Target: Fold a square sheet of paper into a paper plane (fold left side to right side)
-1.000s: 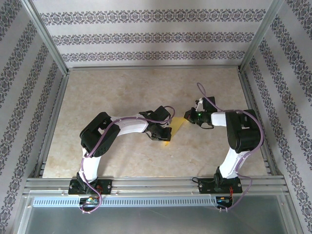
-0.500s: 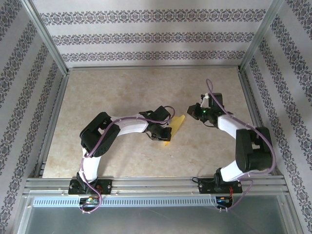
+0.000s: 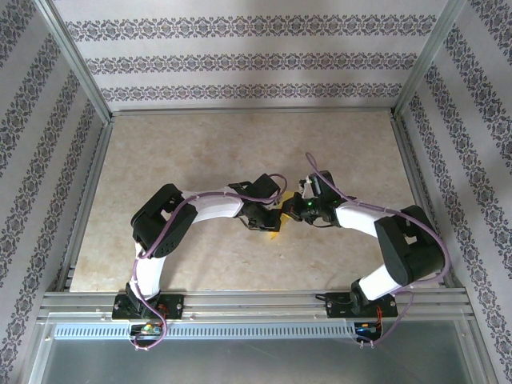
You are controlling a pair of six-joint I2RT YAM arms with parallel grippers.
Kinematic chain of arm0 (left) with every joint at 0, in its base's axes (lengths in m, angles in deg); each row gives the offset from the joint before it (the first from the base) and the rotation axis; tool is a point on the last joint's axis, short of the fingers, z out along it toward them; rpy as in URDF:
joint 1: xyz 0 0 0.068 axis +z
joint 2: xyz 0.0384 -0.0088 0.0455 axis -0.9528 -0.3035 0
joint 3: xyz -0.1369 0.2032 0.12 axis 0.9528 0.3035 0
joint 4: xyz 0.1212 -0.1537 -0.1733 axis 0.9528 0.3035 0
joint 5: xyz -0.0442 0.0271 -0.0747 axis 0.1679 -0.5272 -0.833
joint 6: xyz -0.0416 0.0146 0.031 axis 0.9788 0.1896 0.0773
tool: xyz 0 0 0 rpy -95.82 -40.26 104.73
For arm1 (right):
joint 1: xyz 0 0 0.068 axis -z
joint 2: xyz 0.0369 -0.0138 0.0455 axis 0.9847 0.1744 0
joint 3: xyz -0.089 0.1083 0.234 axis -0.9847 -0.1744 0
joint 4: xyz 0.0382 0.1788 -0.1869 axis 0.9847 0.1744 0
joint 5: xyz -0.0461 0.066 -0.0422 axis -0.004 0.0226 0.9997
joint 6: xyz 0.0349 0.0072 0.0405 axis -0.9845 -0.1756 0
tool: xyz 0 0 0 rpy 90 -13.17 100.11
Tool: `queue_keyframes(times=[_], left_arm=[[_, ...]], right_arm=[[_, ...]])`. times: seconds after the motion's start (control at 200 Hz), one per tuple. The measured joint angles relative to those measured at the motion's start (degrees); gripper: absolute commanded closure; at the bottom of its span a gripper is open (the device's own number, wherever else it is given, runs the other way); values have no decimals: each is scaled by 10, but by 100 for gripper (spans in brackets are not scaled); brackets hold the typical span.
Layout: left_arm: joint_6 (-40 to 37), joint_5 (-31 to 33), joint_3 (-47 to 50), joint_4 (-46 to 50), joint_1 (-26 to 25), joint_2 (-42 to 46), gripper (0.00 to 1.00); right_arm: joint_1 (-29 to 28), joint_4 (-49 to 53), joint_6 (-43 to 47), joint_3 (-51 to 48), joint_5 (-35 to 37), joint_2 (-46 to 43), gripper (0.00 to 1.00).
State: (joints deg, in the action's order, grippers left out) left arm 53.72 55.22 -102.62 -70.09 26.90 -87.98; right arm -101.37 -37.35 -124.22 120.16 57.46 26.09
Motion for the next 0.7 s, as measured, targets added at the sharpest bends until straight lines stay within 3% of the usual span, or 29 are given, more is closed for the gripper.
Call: queue_keyframes(times=[0.435,0.7], left_arm=[[0,1,0,0,0,1,100],[1,16,24,11,5,37,91]], right_arm=[[-6,-20,-11,-14,14,52,100],[-9,-53,-6,-16,-4,68,100]])
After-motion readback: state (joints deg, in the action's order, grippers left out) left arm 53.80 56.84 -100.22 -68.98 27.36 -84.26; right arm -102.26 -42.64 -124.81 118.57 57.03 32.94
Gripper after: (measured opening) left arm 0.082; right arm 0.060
